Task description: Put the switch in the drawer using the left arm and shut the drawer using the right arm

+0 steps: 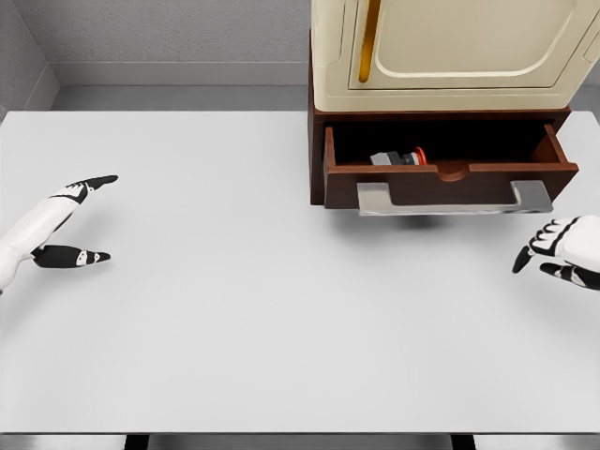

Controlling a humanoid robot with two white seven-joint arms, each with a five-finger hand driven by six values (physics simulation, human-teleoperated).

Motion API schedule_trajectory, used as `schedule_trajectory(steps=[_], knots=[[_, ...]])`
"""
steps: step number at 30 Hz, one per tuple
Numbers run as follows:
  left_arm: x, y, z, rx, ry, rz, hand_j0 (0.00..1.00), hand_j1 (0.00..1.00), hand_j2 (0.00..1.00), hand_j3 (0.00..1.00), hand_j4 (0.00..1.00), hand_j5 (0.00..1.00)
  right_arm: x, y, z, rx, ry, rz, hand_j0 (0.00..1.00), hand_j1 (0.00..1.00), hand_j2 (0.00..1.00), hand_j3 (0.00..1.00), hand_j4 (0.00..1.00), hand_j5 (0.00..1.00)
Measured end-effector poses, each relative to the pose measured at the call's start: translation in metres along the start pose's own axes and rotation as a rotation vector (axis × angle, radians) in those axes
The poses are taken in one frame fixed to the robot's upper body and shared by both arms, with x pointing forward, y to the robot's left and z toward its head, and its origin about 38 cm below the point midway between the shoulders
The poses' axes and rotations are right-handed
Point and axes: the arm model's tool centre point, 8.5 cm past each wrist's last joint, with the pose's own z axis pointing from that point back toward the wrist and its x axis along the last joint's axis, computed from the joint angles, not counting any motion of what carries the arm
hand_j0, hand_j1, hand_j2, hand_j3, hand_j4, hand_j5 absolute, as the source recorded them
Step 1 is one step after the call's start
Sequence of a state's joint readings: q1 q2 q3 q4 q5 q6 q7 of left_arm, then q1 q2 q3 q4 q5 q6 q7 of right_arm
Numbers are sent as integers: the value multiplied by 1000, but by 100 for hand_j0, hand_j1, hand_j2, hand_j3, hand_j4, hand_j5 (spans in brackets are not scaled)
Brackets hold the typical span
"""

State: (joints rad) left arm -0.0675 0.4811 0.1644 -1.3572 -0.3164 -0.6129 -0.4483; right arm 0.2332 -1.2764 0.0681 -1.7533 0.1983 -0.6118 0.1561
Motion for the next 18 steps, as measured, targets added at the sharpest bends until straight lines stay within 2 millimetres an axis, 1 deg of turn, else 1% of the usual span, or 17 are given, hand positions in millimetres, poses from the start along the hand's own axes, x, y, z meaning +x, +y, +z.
schedule_trajectory(steps=[4, 9, 13, 17, 18], knots=[[0, -3, 2, -5, 2, 4, 100, 100, 100, 100, 100, 100, 3, -1, -5, -26, -13, -3, 53, 53, 53, 53, 53, 53], [1, -3, 2, -3, 0, 3, 100, 100, 100, 100, 100, 100, 6, 1, -10, -70, -23, -18, 52, 52, 52, 52, 52, 52], [1, -3, 2, -3, 0, 3, 100, 100, 100, 100, 100, 100, 7, -1, -14, -106, -28, -22, 52, 52, 52, 52, 52, 52], [1, -3, 2, -2, 0, 4, 100, 100, 100, 100, 100, 100, 7, -7, -18, -138, -33, -12, 52, 52, 52, 52, 52, 52], [1, -3, 2, -2, 0, 4, 100, 100, 100, 100, 100, 100, 7, -11, -20, -154, -35, -6, 52, 52, 52, 52, 52, 52]])
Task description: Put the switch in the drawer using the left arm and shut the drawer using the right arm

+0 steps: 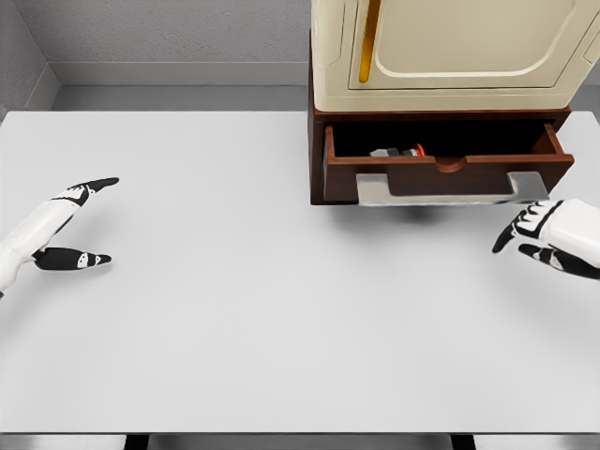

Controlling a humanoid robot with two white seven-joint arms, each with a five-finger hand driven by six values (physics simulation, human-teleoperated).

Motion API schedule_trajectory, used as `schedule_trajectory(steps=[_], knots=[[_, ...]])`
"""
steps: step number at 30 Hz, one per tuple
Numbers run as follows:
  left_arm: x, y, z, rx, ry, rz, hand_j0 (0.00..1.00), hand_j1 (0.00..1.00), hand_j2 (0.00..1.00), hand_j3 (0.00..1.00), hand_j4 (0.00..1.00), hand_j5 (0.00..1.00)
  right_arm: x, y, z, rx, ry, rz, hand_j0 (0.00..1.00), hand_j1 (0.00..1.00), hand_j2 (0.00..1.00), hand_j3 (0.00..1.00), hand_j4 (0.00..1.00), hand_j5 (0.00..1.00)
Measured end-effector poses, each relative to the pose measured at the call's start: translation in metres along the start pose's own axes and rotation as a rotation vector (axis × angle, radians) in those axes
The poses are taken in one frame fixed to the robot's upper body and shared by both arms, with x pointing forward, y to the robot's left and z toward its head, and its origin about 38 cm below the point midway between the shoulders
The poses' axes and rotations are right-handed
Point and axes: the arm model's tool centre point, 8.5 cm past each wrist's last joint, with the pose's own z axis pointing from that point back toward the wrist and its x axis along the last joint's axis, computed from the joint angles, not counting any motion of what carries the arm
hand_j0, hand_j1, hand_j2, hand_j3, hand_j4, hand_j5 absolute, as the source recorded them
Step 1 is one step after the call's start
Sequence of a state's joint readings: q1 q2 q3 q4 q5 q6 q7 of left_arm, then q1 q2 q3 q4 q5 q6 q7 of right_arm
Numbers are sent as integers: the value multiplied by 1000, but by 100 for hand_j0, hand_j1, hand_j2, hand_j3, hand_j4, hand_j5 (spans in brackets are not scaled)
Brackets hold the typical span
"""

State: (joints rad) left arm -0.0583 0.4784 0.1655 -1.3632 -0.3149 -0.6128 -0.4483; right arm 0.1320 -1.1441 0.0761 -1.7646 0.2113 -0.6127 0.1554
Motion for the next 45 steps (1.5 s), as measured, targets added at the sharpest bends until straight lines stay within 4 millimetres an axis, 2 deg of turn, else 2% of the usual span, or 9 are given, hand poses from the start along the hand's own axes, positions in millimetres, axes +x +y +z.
schedule_trajectory(steps=[4, 10, 16, 30, 36, 40, 45], knots=[[0, 0, 0, 0, 0, 0, 100, 100, 100, 100, 100, 100, 1, -23, -16, -76, -32, 35, 52, 52, 52, 52, 52, 52], [0, 0, 0, 1, 0, 1, 100, 100, 100, 100, 100, 100, 5, -4, -21, -36, -50, -9, 53, 53, 53, 53, 53, 53], [0, -1, 1, 1, 1, 6, 100, 100, 100, 100, 100, 100, 2, -8, -15, 0, -41, 9, 53, 53, 53, 53, 53, 53], [0, -2, 2, 3, 0, 14, 100, 100, 100, 100, 100, 100, -2, -2, -20, -23, -34, -9, 53, 53, 53, 53, 53, 53], [0, -2, 2, 3, -1, 14, 100, 100, 100, 100, 100, 100, -3, -18, -34, -62, -54, 22, 52, 52, 52, 52, 52, 52], [0, -2, 3, 5, 0, 14, 100, 100, 100, 100, 100, 100, -4, -6, -38, -50, -53, -10, 53, 53, 53, 53, 53, 53], [-1, -1, 3, 6, 1, 13, 100, 100, 100, 100, 100, 100, -6, -3, -34, -27, -46, -4, 53, 53, 53, 53, 53, 53]])
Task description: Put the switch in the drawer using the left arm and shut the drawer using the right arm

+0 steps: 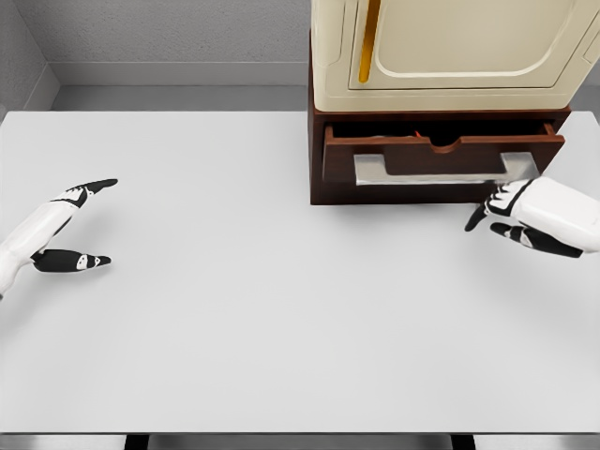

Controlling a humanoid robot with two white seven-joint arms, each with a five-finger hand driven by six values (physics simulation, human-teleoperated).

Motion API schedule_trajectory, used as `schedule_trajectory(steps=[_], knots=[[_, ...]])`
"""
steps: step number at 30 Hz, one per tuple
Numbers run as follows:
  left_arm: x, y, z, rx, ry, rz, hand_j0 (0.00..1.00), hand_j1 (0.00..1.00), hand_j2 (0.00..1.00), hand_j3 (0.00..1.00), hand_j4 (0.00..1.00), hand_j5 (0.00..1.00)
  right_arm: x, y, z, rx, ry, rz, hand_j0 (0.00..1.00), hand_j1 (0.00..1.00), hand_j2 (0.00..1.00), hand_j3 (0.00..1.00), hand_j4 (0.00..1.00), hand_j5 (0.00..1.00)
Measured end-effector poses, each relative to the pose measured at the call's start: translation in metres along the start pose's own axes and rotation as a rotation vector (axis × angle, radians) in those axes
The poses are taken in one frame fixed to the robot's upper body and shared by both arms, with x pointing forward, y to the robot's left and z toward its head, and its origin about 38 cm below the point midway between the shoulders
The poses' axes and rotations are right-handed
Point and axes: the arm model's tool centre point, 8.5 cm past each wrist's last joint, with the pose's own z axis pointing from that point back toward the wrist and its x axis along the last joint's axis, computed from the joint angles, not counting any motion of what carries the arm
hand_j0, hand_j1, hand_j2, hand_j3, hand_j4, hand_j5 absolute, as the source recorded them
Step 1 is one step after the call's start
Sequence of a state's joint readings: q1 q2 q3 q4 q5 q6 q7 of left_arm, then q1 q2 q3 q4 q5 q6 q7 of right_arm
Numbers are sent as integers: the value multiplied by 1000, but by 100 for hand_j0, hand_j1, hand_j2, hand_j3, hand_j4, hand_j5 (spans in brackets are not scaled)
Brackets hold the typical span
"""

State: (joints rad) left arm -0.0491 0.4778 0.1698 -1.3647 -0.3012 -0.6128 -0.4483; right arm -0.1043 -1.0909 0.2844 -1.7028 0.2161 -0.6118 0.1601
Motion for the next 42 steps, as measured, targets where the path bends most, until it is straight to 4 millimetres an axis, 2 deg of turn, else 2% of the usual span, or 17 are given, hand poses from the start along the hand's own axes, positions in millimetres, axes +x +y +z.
schedule_trajectory(steps=[6, 15, 25, 29, 34, 38, 42], knots=[[0, 0, 0, -1, 1, 1, 100, 100, 100, 100, 100, 100, 1, -2, 1, 8, -3, 9, 54, 54, 54, 54, 54, 54], [-1, -1, 1, -2, 3, 2, 100, 100, 100, 100, 100, 100, 6, 1, -8, 3, -25, 19, 54, 54, 54, 54, 54, 54], [-1, -1, 1, -1, 3, 3, 100, 100, 100, 100, 100, 100, -14, 3, -10, -22, 29, 19, 55, 55, 55, 55, 55, 55], [-1, -1, 1, -1, 3, 3, 100, 100, 100, 100, 100, 100, -21, -14, -21, -60, 31, 48, 55, 55, 55, 55, 55, 55], [-1, -2, 2, -1, 4, 4, 100, 100, 100, 100, 100, 100, -26, -1, -29, -41, 34, 18, 55, 55, 55, 55, 55, 55], [-2, -4, 5, -4, 7, 17, 100, 100, 100, 100, 100, 100, -29, 4, -24, -22, 46, 14, 55, 55, 55, 55, 55, 55], [-1, -7, 9, -10, 5, 23, 100, 100, 100, 100, 100, 100, -36, 2, -4, 30, 86, 33, 56, 56, 56, 56, 56, 56]])
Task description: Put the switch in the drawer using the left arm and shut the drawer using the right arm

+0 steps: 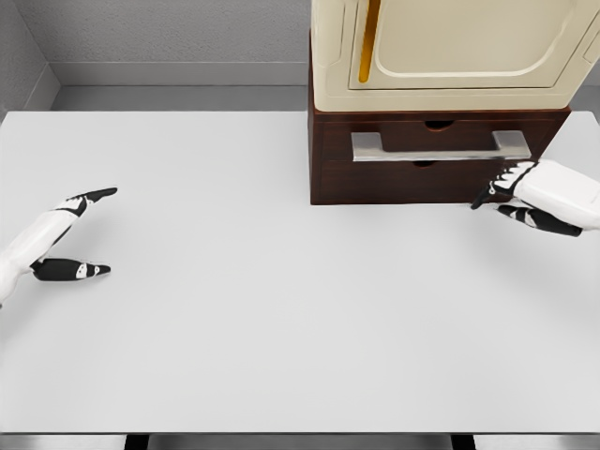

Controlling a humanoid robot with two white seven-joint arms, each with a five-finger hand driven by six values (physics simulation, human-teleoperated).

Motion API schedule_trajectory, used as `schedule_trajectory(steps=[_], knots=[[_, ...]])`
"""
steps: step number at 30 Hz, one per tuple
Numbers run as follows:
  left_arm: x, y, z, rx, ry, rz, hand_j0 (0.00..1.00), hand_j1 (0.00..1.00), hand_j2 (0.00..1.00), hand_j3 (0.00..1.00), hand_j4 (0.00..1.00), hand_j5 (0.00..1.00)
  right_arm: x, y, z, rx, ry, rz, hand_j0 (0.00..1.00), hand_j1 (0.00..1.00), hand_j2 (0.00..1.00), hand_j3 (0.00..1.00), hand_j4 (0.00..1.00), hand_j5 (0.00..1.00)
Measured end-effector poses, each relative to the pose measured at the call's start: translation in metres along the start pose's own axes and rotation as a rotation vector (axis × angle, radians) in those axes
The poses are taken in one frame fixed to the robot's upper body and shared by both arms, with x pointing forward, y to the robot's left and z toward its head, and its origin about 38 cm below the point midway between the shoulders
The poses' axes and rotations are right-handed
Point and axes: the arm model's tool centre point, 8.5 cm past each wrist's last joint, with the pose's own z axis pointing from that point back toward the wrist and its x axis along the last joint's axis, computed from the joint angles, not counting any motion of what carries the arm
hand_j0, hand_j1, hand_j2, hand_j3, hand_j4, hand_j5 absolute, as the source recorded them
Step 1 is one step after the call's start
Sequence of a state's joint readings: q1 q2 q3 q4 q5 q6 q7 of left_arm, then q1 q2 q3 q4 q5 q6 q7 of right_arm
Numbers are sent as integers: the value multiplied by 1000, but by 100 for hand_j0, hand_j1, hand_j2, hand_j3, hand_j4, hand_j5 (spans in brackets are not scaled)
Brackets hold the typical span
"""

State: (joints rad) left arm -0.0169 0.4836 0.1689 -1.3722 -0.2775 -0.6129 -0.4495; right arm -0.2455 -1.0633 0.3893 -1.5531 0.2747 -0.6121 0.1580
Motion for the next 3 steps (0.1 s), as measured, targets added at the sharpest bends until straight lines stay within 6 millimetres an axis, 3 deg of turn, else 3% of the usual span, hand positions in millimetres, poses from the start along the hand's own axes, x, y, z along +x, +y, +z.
schedule_trajectory(steps=[3], knots=[[3, 0, 1, 1, -7, -3, 100, 100, 100, 100, 100, 100, -7, -1, 17, 45, 35, 11, 57, 57, 57, 57, 57, 57]])
